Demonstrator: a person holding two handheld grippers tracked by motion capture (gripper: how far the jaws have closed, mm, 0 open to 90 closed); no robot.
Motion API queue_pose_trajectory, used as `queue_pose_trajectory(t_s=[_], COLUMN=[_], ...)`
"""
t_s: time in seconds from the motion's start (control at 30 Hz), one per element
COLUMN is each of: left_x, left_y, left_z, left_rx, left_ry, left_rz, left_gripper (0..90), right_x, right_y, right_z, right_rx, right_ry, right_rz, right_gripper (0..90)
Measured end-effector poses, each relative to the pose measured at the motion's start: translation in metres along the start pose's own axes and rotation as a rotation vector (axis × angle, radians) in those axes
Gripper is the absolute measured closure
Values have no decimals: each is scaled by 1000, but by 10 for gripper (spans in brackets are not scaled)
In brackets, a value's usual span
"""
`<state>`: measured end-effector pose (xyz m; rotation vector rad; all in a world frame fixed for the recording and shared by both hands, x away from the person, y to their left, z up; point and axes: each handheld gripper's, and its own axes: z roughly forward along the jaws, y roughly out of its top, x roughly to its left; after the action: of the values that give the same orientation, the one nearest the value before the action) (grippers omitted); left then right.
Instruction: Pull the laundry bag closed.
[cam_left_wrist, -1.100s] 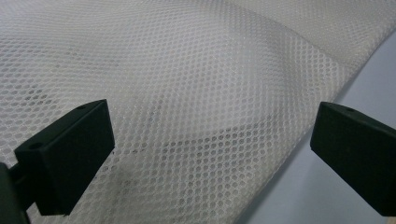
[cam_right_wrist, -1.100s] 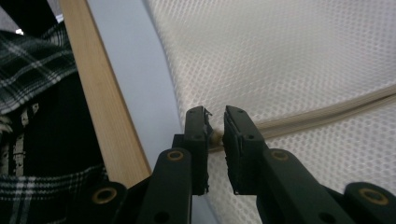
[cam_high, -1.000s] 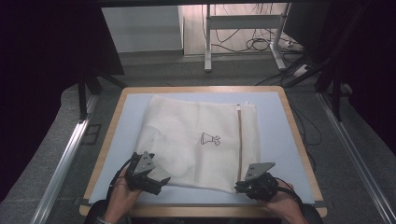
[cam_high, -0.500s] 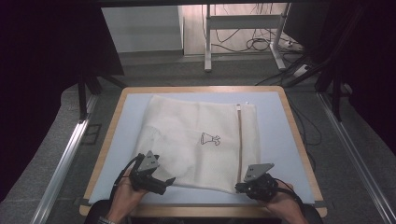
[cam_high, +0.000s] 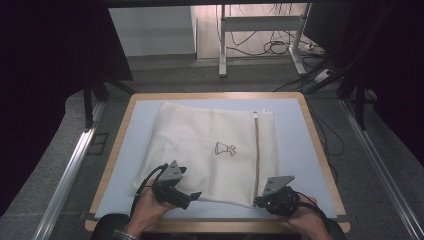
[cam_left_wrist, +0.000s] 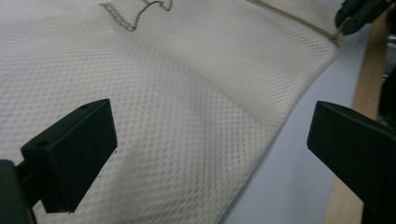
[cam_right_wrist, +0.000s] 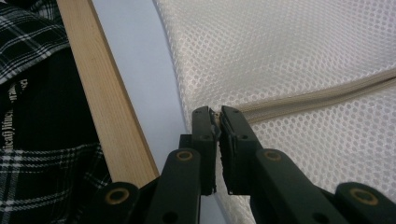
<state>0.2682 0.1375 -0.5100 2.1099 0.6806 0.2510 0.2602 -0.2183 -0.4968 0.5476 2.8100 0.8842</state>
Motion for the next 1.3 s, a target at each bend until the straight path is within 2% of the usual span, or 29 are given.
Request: queue_pose_trajectory(t_s=[0.3, 0.37, 0.43, 0.53, 0.73, 0.97, 1.0, 1.03, 1.1, 1.13, 1.2, 1.3], left_x=[-7, -9, -12, -17, -26, -39, -40, -41, -42, -43, -46, -51], left_y=[9, 11, 14, 18, 25, 34, 34, 35, 37, 37, 38, 41], left_z=[22, 27, 34, 41, 60, 83, 84, 88, 93, 95, 101, 107], left_rx=[-1, 16, 35, 41, 53, 72, 70, 65, 61, 54, 47, 40], left_ry=[-43, -48, -73, -101, -155, -211, -214, -227, -251, -262, -288, -309], left_rz=[38, 54, 69, 88, 95, 130, 130, 127, 117, 105, 85, 93], left_gripper=[75, 119, 180, 259, 383, 565, 588, 651, 673, 730, 748, 816], right_x=[1, 1, 0, 0, 1, 2, 2, 2, 2, 2, 2, 2], right_y=[0, 0, 0, 0, 1, 0, 0, 0, 0, 0, 0, 0], right_z=[-1, -1, -1, 0, 1, 0, 0, 0, 0, 0, 0, 0], right_rx=[12, 11, 11, 12, 17, 19, 20, 22, 22, 23, 23, 24], right_ry=[-8, -8, -7, -2, -4, -13, -14, -13, -13, -12, -12, -5], right_rz=[5, 7, 8, 11, 12, 3, 4, 3, 2, 2, 2, 5], right_gripper=[839, 839, 838, 847, 854, 849, 849, 849, 850, 850, 852, 856])
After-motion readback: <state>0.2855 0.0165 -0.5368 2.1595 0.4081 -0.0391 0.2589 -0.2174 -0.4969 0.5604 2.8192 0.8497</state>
